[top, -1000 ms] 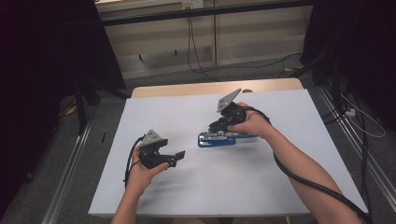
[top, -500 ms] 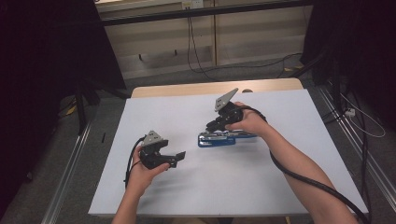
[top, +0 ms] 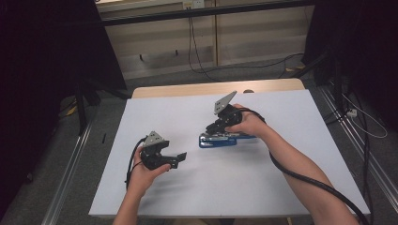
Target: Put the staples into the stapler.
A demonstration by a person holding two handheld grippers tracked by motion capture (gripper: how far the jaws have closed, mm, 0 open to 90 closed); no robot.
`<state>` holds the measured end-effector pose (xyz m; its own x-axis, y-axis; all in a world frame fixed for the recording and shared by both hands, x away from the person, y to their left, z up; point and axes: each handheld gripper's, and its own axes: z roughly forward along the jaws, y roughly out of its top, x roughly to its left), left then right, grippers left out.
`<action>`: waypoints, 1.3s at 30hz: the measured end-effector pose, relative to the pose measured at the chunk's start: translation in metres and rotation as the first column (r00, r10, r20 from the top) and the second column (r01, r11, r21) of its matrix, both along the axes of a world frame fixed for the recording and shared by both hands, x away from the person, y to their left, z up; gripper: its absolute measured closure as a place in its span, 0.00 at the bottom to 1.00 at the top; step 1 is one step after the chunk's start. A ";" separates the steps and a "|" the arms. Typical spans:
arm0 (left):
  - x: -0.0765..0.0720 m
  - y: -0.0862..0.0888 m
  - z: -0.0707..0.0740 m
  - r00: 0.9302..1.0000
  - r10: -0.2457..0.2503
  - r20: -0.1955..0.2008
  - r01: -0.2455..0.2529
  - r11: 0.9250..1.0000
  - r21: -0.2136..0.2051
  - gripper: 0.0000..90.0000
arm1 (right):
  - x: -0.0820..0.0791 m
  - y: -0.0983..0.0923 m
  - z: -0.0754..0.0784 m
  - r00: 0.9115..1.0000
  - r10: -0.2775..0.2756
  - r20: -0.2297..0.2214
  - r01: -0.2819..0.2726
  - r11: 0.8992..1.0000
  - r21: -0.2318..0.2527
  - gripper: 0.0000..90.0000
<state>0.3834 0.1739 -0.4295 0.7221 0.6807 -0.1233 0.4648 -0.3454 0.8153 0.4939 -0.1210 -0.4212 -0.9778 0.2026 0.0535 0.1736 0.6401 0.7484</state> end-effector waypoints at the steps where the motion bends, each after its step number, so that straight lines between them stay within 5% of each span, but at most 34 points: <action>1: 0.000 0.000 0.000 1.000 0.000 -0.001 0.000 1.000 0.001 0.12 | 0.000 0.000 0.000 1.000 0.004 0.000 -0.004 1.000 -0.002 0.88; 39: 0.000 0.001 0.000 1.000 0.006 0.000 -0.006 1.000 0.002 0.12 | 0.003 0.007 -0.009 0.998 0.066 0.021 -0.066 0.997 -0.029 0.88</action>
<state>0.3837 0.1746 -0.4295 0.7180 0.6853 -0.1217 0.4666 -0.3441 0.8148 0.4967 -0.1144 -0.4301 -0.9899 0.1388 0.0274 0.1143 0.6708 0.7328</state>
